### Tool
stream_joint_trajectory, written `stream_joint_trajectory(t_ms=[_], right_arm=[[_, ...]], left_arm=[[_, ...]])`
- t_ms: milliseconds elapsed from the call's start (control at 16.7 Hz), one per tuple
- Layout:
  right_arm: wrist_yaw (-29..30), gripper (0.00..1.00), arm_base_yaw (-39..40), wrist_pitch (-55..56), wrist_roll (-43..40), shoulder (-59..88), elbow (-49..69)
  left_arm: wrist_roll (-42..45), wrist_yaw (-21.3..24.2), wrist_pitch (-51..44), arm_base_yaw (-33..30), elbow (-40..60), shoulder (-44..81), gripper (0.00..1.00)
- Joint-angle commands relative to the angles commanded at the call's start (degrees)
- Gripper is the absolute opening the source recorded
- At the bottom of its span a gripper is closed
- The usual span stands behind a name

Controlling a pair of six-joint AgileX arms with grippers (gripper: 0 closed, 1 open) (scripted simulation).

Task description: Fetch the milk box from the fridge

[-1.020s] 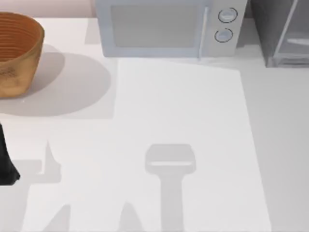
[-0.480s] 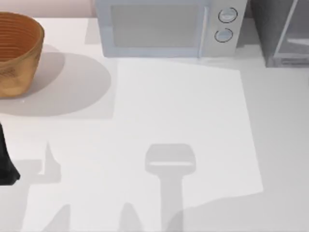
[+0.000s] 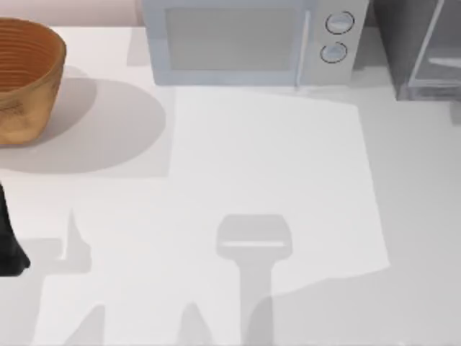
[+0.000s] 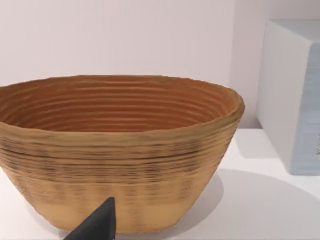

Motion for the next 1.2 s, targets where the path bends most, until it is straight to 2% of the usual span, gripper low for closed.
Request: stream_joint_trajectory(t_ms=[180,540,840,1200], right_arm=[[0.2,1.00,0.4,-1.4,0.0,1.4,2.3],[1.8,1.00,1.9,-8.8,-0.1,6.8,15.6],[2.0,1.00,2.1,-9.9,-0.1,7.3,16.9],[2.0,0.55,2.1,-9.9,-0.1,7.3,16.9]], left_arm=[[0.0,0.0,0.0,0.0,0.0,0.0,1.00],[0.0,0.0,0.0,0.0,0.0,0.0,1.00],[0.0,0.0,0.0,0.0,0.0,0.0,1.00],[0.0,0.0,0.0,0.0,0.0,0.0,1.00]])
